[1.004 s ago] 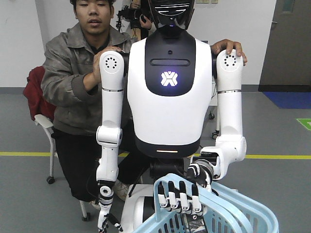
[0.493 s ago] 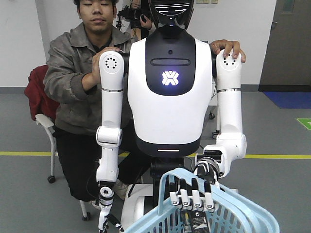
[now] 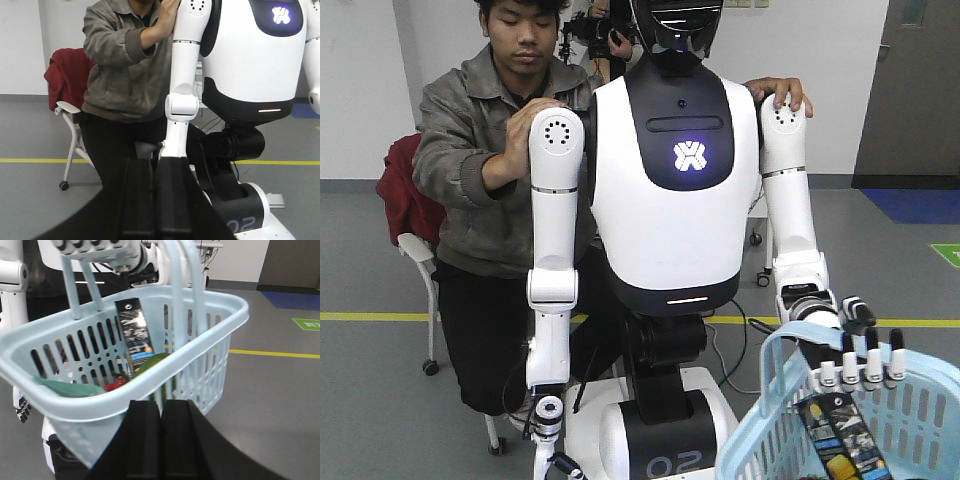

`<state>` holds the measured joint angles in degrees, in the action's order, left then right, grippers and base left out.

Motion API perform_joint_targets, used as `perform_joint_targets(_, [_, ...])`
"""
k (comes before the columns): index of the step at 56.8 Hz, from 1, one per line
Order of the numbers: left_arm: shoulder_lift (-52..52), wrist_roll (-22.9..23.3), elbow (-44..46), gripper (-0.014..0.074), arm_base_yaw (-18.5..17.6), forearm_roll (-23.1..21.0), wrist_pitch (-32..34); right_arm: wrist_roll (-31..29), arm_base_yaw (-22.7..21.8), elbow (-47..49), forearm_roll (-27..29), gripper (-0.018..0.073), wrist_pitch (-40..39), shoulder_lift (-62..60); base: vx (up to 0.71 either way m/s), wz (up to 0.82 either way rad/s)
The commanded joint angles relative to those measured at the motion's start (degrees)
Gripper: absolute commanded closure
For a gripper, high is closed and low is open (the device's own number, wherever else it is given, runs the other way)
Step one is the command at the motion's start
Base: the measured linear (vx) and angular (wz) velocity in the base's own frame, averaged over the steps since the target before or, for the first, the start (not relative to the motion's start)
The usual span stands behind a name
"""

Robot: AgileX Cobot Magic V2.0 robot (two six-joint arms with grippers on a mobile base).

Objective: Pick snacks and fruit into basket

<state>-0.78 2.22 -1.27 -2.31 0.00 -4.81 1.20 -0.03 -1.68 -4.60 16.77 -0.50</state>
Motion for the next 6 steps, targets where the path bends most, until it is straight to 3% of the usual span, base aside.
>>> perform_joint_targets(1, [-0.1,0.3,1.6,0.0603,0.1,0.0,4.8,-0.3,-0.3,-0.7,-0.8,0.0570,-4.3,-0.6,0.00,0.00])
perform_joint_targets(6, [-0.1,0.3,1.6,0.0603,0.1,0.0,4.8,-0.3,-0.3,-0.7,-0.8,0.0570,-4.3,-0.6,0.00,0.00])
